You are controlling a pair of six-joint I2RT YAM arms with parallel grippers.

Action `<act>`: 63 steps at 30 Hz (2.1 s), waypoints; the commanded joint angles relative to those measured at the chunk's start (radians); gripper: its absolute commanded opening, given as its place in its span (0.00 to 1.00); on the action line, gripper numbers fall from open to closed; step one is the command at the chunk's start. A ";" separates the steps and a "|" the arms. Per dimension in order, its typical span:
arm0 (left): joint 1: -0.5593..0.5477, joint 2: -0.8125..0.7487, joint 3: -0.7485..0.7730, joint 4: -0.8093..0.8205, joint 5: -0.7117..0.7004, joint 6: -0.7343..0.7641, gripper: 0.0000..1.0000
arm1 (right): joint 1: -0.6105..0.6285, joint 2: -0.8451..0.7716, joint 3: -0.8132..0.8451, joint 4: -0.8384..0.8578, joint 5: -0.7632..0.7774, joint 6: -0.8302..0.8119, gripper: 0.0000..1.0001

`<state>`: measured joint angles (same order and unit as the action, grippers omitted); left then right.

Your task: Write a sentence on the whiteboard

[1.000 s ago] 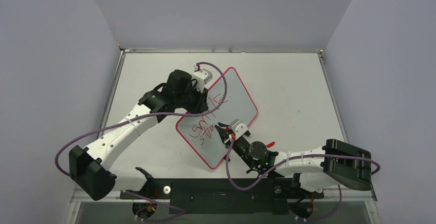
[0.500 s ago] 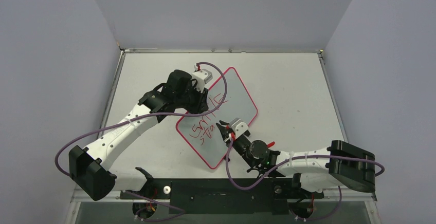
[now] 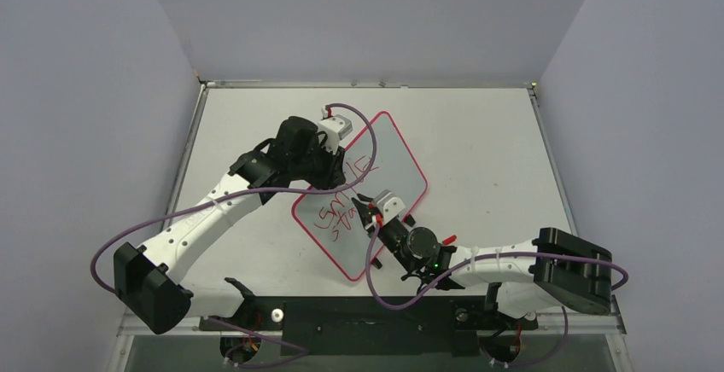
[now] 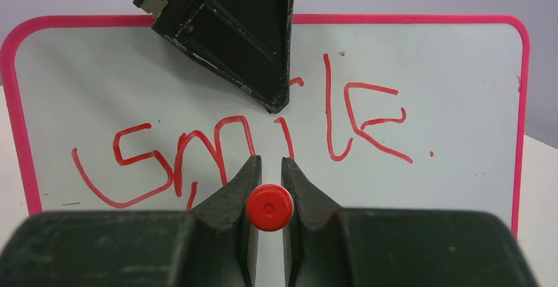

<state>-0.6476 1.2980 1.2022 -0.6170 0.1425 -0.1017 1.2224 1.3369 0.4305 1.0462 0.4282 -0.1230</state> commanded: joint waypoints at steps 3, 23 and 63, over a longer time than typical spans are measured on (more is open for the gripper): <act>-0.004 -0.010 -0.023 -0.030 -0.125 0.133 0.00 | -0.010 0.019 0.017 0.054 -0.023 0.010 0.00; -0.004 -0.003 -0.021 -0.030 -0.122 0.132 0.00 | -0.010 0.018 -0.068 0.073 0.009 0.055 0.00; -0.004 -0.011 -0.024 -0.031 -0.127 0.132 0.00 | -0.051 0.036 -0.019 0.026 0.022 0.063 0.00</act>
<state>-0.6472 1.2961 1.1992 -0.6178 0.1375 -0.1020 1.1725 1.3754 0.4408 1.1042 0.4671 -0.0998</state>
